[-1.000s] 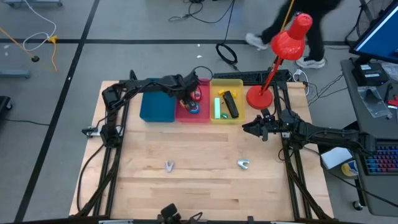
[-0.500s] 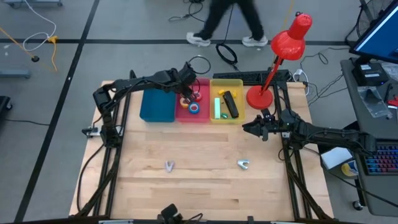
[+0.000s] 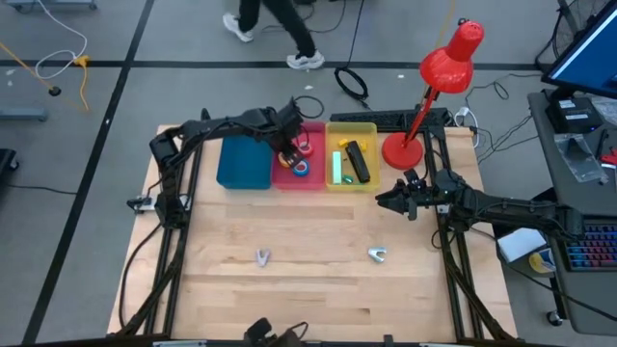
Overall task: Pick and place Stapler, Stapler remover, tape
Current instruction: Put the purple staple remover into the blue bin
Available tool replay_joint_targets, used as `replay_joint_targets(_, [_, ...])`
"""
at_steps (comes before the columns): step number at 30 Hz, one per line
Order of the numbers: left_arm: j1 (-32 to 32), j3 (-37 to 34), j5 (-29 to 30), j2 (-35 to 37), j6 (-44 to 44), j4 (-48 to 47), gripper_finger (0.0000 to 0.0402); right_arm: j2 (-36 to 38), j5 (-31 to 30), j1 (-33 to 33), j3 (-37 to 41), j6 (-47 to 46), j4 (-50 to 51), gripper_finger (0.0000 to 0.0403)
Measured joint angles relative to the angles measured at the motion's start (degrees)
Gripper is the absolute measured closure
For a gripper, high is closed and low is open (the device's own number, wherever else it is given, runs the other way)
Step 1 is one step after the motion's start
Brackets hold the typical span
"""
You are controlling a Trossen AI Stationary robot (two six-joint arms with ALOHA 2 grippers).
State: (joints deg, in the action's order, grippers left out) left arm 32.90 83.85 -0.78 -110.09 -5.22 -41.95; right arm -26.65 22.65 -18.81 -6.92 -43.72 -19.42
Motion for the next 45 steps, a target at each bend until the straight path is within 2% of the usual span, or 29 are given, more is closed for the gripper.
replay_joint_targets(3, [0.3,0.0,-1.0,-0.9,0.2,0.4,0.0259,0.0,0.0,0.0,0.0,0.0,0.0,0.0248])
replay_joint_targets(14, [1.3,0.0,6.7,-3.3,1.7,1.7,0.0259,0.0,0.0,0.0,0.0,-0.7,0.0,0.0248])
replay_joint_targets(20, [3.8,0.0,8.9,-4.3,2.6,4.1,0.0259,0.0,0.0,0.0,0.0,-0.9,0.0,0.0248])
replay_joint_targets(30, [5.7,0.0,7.4,-4.4,2.4,10.6,0.0259,0.0,-0.2,0.0,0.0,-2.1,0.0,0.0248])
replay_joint_targets(34, [3.9,0.0,4.3,-1.1,-1.7,4.8,0.0259,0.0,-0.3,0.0,0.0,-2.1,0.0,0.0248])
replay_joint_targets(37, [1.0,0.0,1.0,3.4,-6.2,-4.1,0.0259,0.0,-0.3,0.0,0.0,-2.3,0.0,0.0248])
replay_joint_targets(45, [-15.5,0.0,1.0,15.6,-14.5,-25.0,0.0259,0.0,-0.4,0.0,0.0,-2.2,0.0,0.0248])
